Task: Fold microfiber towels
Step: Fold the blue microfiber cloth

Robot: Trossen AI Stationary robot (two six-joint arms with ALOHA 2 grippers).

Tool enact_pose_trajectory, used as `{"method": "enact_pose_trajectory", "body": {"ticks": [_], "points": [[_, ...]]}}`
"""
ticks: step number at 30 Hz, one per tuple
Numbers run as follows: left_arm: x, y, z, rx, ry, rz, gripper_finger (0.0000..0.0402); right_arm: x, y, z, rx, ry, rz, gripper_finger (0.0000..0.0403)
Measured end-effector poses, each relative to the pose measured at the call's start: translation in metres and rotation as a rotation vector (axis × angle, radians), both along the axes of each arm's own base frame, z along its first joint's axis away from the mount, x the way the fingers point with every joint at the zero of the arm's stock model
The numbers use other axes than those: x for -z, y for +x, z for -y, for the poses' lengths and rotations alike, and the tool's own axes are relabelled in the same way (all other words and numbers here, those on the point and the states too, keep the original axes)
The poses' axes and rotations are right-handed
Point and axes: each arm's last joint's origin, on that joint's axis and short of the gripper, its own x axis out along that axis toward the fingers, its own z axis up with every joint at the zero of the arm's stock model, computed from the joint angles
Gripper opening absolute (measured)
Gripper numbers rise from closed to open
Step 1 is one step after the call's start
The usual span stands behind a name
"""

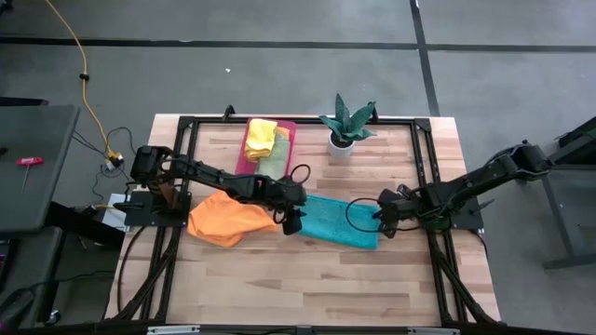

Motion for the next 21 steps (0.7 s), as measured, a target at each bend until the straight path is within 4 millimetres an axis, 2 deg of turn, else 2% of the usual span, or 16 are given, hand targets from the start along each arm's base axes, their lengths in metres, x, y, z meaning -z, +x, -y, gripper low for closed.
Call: {"method": "enact_pose_trajectory", "body": {"ticks": [4,10,17,21], "points": [[0.000,0.000,0.000,-0.012,-0.012,0.001,0.0152,0.000,0.001,0.000,-0.032,-0.031,0.000,0.0174],[0.000,0.000,0.002,-0.016,-0.018,0.004,0.0152,0.003,0.003,0.000,-0.045,-0.042,-0.008,0.0130],[0.000,0.000,0.002,-0.032,-0.034,0.006,0.0152,0.008,0.010,-0.002,-0.063,-0.040,-0.007,0.0104],[0.000,0.000,0.002,-0.034,-0.036,0.004,0.0152,0.007,0.011,-0.002,-0.056,-0.046,-0.003,0.0049]]}}
